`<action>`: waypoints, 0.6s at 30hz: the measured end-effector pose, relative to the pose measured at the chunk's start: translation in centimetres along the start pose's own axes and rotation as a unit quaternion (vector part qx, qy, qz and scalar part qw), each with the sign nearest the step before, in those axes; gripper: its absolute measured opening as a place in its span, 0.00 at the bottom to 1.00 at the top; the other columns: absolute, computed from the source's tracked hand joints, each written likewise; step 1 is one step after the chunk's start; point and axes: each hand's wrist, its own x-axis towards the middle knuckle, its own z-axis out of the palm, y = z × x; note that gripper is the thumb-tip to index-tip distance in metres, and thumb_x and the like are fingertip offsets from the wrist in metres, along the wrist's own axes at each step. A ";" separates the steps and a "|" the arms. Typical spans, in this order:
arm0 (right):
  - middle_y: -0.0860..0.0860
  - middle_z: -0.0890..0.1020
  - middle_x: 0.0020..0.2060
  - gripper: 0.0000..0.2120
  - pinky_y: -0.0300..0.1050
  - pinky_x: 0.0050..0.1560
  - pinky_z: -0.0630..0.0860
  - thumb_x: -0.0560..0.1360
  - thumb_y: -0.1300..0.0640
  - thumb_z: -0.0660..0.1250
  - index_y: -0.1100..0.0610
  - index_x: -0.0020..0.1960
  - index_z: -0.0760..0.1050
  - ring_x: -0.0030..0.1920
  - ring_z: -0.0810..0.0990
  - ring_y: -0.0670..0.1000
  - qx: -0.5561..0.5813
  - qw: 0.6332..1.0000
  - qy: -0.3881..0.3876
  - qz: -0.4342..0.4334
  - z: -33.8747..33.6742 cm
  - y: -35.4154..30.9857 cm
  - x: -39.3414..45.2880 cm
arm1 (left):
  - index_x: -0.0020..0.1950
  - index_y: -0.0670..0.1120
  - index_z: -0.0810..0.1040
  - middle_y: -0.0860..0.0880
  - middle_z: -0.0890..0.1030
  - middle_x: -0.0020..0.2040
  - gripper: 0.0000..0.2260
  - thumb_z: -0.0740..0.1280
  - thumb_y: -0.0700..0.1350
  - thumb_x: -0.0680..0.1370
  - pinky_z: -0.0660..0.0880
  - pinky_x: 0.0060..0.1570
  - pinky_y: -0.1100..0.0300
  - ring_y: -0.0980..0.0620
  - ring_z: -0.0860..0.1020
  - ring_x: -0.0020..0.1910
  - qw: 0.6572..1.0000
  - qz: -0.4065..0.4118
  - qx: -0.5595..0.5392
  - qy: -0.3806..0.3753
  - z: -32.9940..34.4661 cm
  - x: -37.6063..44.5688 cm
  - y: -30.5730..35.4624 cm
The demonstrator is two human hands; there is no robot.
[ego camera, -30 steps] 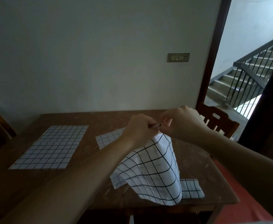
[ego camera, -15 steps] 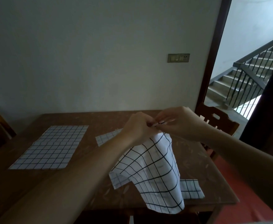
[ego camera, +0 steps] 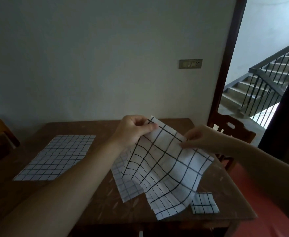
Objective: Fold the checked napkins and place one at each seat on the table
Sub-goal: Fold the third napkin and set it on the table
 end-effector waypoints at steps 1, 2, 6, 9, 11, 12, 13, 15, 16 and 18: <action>0.51 0.81 0.31 0.08 0.42 0.39 0.73 0.70 0.48 0.73 0.50 0.35 0.82 0.34 0.77 0.51 0.013 1.000 0.029 0.004 -0.3 0.5 -0.1 | 0.43 0.40 0.84 0.43 0.85 0.41 0.03 0.74 0.40 0.72 0.80 0.45 0.57 0.50 0.83 0.41 1.000 -0.002 -0.003 0.012 -0.4 0.0 -0.2; 0.51 0.84 0.35 0.06 0.40 0.42 0.75 0.70 0.50 0.74 0.50 0.37 0.84 0.37 0.80 0.50 0.023 0.998 0.054 0.008 -0.6 0.7 -0.3 | 0.42 0.42 0.84 0.46 0.85 0.40 0.01 0.73 0.40 0.73 0.79 0.44 0.60 0.52 0.83 0.40 1.000 -0.002 -0.004 0.026 -0.7 -0.1 -0.3; 0.47 0.85 0.37 0.03 0.38 0.44 0.76 0.70 0.51 0.74 0.50 0.40 0.84 0.39 0.82 0.42 0.021 0.997 0.068 0.038 -1.2 2.0 -1.0 | 0.43 0.43 0.84 0.50 0.84 0.38 0.01 0.73 0.41 0.74 0.78 0.41 0.67 0.56 0.82 0.39 0.995 0.002 -0.029 0.091 -1.8 0.0 -0.9; 0.46 0.83 0.33 0.04 0.32 0.36 0.73 0.70 0.52 0.74 0.53 0.41 0.84 0.33 0.79 0.39 0.061 0.994 0.090 0.027 -1.1 2.2 -1.6 | 0.43 0.42 0.83 0.49 0.83 0.38 0.02 0.73 0.41 0.74 0.77 0.44 0.65 0.55 0.81 0.39 0.993 -0.006 -0.052 0.110 -2.3 0.0 -1.0; 0.51 0.82 0.37 0.10 0.34 0.37 0.76 0.71 0.49 0.71 0.57 0.44 0.82 0.37 0.80 0.43 0.153 0.978 0.137 0.032 -0.4 2.3 -1.9 | 0.43 0.42 0.83 0.50 0.83 0.36 0.02 0.71 0.40 0.75 0.76 0.45 0.63 0.56 0.81 0.39 0.992 -0.011 -0.072 0.105 -2.4 0.0 -0.9; 0.55 0.82 0.40 0.15 0.38 0.41 0.79 0.70 0.46 0.69 0.58 0.46 0.81 0.40 0.81 0.47 0.188 0.971 0.137 0.047 0.3 2.3 -2.0 | 0.43 0.43 0.83 0.51 0.83 0.36 0.02 0.71 0.39 0.75 0.76 0.45 0.62 0.56 0.81 0.39 0.990 -0.017 -0.090 0.103 -2.5 0.1 -0.9; 0.58 0.82 0.42 0.19 0.44 0.44 0.80 0.69 0.44 0.67 0.60 0.46 0.80 0.43 0.82 0.52 0.201 0.969 0.129 0.062 1.1 2.5 -2.1 | 0.43 0.44 0.83 0.52 0.83 0.36 0.03 0.70 0.39 0.75 0.76 0.47 0.60 0.56 0.81 0.40 0.988 -0.024 -0.112 0.102 -2.5 0.1 -0.8; 0.63 0.83 0.43 0.21 0.52 0.47 0.80 0.68 0.43 0.68 0.61 0.45 0.81 0.45 0.83 0.61 0.203 0.965 0.152 0.073 2.4 2.9 -2.2 | 0.43 0.45 0.83 0.51 0.84 0.37 0.04 0.70 0.38 0.75 0.76 0.51 0.56 0.53 0.81 0.42 0.981 -0.038 -0.157 0.106 -2.5 0.2 -0.7; 0.63 0.84 0.42 0.19 0.54 0.47 0.81 0.69 0.45 0.69 0.62 0.44 0.81 0.45 0.83 0.63 0.213 0.958 0.180 0.064 2.7 2.9 -2.2 | 0.43 0.45 0.83 0.50 0.84 0.37 0.04 0.70 0.38 0.75 0.75 0.53 0.54 0.52 0.81 0.43 0.979 -0.041 -0.173 0.104 -2.5 0.2 -0.7; 0.60 0.85 0.40 0.14 0.53 0.46 0.81 0.71 0.49 0.70 0.61 0.43 0.82 0.45 0.84 0.61 0.232 0.947 0.219 0.049 2.7 2.7 -2.1 | 0.42 0.45 0.83 0.49 0.83 0.37 0.05 0.70 0.36 0.74 0.74 0.56 0.50 0.50 0.80 0.42 0.975 -0.049 -0.194 0.096 -2.6 0.1 -0.7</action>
